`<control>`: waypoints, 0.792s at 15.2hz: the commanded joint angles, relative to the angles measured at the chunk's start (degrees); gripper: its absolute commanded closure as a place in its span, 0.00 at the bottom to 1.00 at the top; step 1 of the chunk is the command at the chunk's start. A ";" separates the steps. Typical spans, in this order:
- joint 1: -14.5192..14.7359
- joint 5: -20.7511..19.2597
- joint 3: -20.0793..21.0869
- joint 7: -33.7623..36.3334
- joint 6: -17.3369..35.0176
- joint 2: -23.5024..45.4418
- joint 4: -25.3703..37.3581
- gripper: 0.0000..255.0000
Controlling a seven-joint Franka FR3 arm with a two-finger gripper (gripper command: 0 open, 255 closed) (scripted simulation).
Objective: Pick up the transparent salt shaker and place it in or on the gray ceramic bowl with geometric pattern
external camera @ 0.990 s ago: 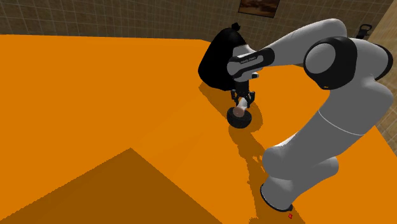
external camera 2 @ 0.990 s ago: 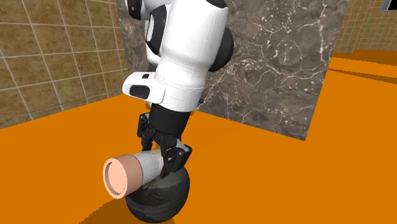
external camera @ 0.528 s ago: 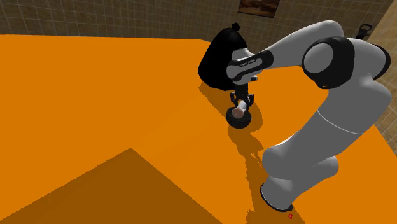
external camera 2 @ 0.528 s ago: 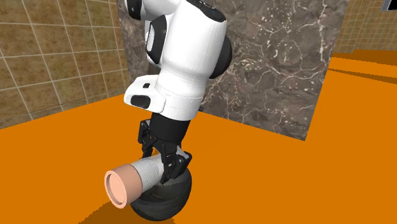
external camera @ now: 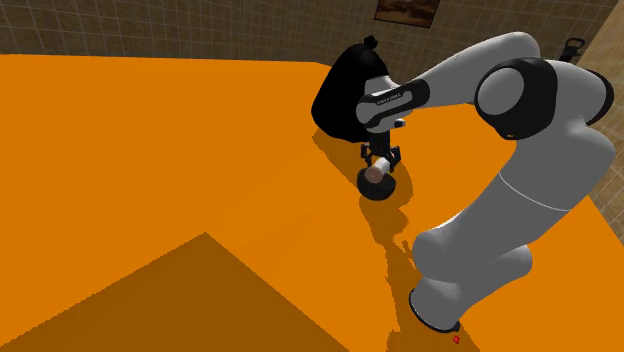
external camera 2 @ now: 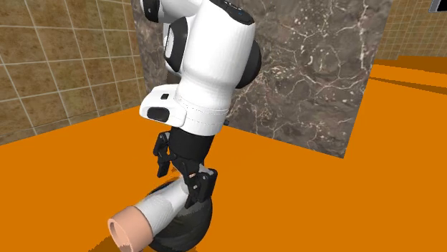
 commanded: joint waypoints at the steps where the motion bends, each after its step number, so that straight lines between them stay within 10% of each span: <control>1: 0.00 0.00 0.00 0.00 0.00 0.00 0.00 0.00; 12: 0.90 1.22 1.01 -0.58 -7.16 -0.80 6.20 0.00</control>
